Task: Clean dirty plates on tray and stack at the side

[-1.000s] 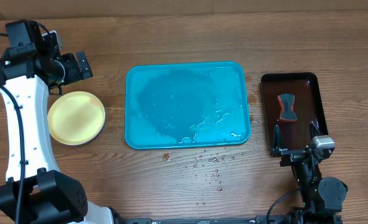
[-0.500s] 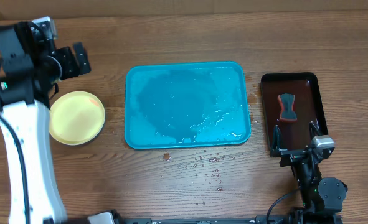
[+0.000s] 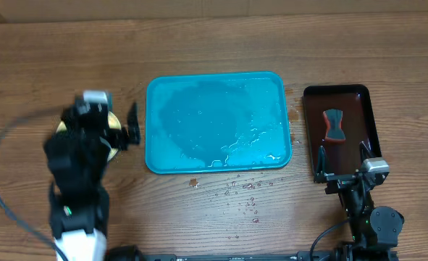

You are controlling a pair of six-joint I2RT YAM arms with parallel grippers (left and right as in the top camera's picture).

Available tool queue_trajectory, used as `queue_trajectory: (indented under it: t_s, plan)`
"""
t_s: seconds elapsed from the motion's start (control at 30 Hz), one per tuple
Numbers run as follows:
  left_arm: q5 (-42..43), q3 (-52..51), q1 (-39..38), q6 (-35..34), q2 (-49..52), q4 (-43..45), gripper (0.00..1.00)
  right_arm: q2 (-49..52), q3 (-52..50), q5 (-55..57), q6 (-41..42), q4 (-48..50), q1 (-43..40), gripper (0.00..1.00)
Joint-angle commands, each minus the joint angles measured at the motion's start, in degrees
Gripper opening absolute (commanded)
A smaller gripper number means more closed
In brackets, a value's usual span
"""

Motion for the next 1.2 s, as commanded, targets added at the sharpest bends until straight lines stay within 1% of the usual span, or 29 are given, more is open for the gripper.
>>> queue_trajectory:
  t_s: [0.0,0.07,0.13,0.27,0.33,0.53,0.73,0.87,0.97,1.17]
  plan:
    - [1.8,-12.4,-0.3,1.2,-8.4,6.4,1.00,-0.6,-0.6,-0.5,0.4,0.3,0.3,1.00]
    - [1.2,-18.7,-0.9,1.3,-13.4,10.0,1.00,-0.6,-0.6,-0.5,0.4,0.3,0.3,1.00]
    - [-1.1,-23.5,-2.0,1.2,-18.3,11.9,1.00,-0.6,-0.6,-0.5,0.4,0.3,0.3,1.00]
    - [-8.9,-29.5,-5.9,1.3,-26.9,12.0,1.00,-0.6,-0.6,-0.5,0.4,0.3,0.3,1.00]
    - [-11.3,-31.8,-7.4,1.5,-31.0,11.7,1.00,-0.6,-0.6,-0.5,0.4,0.4,0.3,1.00]
    - [-9.9,-35.8,-7.5,5.0,-40.5,8.6,1.00,-0.6,-0.6,-0.5,0.4,0.3,0.3,1.00]
    - [-9.3,-36.4,-7.5,7.7,-45.7,0.5,1.00,-0.6,-0.6,-0.5,0.4,0.3,0.3,1.00]
    - [-9.3,-36.4,-7.5,9.9,-46.9,0.7,1.00,-0.6,-0.6,-0.5,0.4,0.3,0.3,1.00]
    - [-9.5,-36.4,-7.5,8.5,-46.9,0.8,0.99,-0.6,-0.6,-0.5,0.4,0.3,0.3,1.00]
    - [-9.5,-36.4,-7.5,8.5,-46.8,0.8,1.00,-0.6,-0.6,-0.5,0.4,0.3,0.3,1.00]
